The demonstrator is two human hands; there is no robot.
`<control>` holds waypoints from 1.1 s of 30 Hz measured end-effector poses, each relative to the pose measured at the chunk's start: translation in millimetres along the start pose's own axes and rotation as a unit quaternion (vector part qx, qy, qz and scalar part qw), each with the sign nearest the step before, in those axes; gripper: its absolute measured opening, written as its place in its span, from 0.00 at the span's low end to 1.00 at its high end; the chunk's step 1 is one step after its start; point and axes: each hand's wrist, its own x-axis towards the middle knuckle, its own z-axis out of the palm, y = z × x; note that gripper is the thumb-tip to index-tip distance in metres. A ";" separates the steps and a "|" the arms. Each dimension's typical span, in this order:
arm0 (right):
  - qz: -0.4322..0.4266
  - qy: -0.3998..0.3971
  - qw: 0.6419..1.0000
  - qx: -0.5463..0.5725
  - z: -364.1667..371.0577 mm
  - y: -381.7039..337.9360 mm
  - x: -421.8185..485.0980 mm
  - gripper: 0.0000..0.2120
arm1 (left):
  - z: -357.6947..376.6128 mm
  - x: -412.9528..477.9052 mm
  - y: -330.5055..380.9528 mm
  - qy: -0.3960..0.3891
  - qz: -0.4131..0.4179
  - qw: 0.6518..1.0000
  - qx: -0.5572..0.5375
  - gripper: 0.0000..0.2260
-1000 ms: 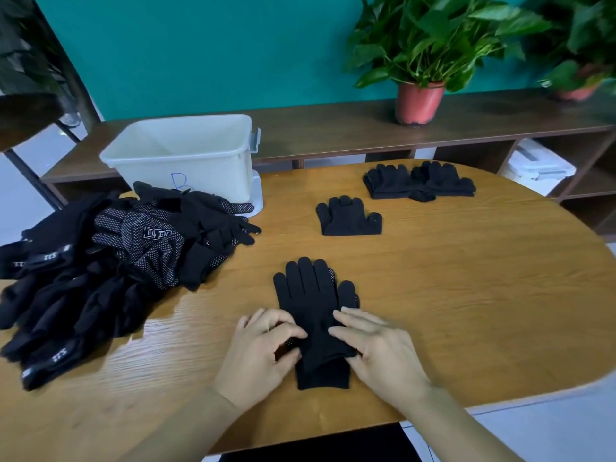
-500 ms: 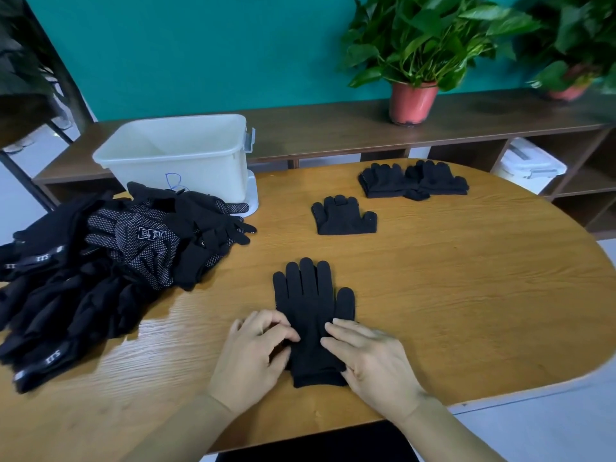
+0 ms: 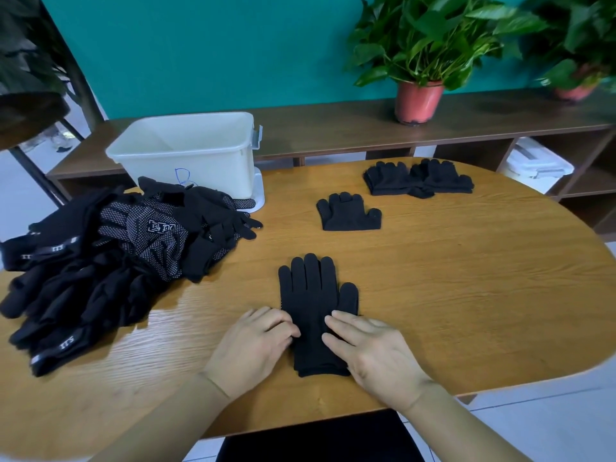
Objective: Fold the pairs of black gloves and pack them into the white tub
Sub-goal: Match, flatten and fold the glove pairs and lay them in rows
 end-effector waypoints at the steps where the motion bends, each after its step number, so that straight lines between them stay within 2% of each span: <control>1: -0.001 -0.006 1.000 0.000 0.1 0.3 0.0 0.15 | -0.3 -0.8 -0.9 -0.007 0.004 1.000 -0.003 0.10; 3: 0.008 -0.020 1.000 0.011 -1.4 1.3 -1.0 0.21 | -3.8 -0.9 -4.2 -0.024 0.012 1.000 -0.007 0.10; 5: 0.008 0.015 1.000 0.015 -5.9 1.5 -0.4 0.16 | -9.5 1.4 -9.0 -0.023 0.004 1.000 -0.018 0.09; 6: 0.021 0.045 0.999 0.018 -7.6 1.9 2.6 0.14 | -11.8 5.3 -10.3 -0.012 -0.014 0.999 -0.032 0.10; 8: 0.082 0.094 0.992 0.025 -7.9 3.9 17.5 0.17 | -10.8 20.6 -9.9 0.016 -0.069 0.996 -0.055 0.11; 10: 0.152 0.097 0.984 0.003 2.9 7.2 38.1 0.16 | -4.7 44.0 -3.4 0.006 -0.136 0.989 -0.053 0.16; 12: 0.220 0.029 0.975 -0.010 12.6 7.3 60.3 0.18 | 5.4 63.6 4.2 -0.074 -0.195 0.977 -0.037 0.24; 15: 0.277 -0.139 0.948 0.070 21.6 7.0 77.1 0.37 | 19.7 67.7 7.9 -0.206 -0.204 0.955 0.054 0.34; 17: 0.274 -0.219 0.934 0.067 25.6 8.1 78.9 0.41 | 24.2 63.7 3.1 -0.231 -0.181 0.953 0.070 0.38; 20: 0.262 -0.261 0.929 0.028 25.9 10.3 77.0 0.37 | 22.1 57.5 -6.9 -0.240 -0.154 0.957 0.061 0.40; 28: 0.262 -0.273 0.925 -0.033 12.7 21.9 60.1 0.36 | -3.8 27.9 -23.6 -0.238 -0.208 0.943 0.107 0.46; 31: 0.235 -0.229 0.945 -0.005 2.9 5.7 53.8 0.37 | -13.5 24.1 -1.1 -0.197 -0.186 0.961 0.047 0.40; 33: 0.199 -0.240 0.950 0.016 1.9 -12.4 46.2 0.35 | -14.5 20.8 20.4 -0.215 -0.139 0.967 0.018 0.35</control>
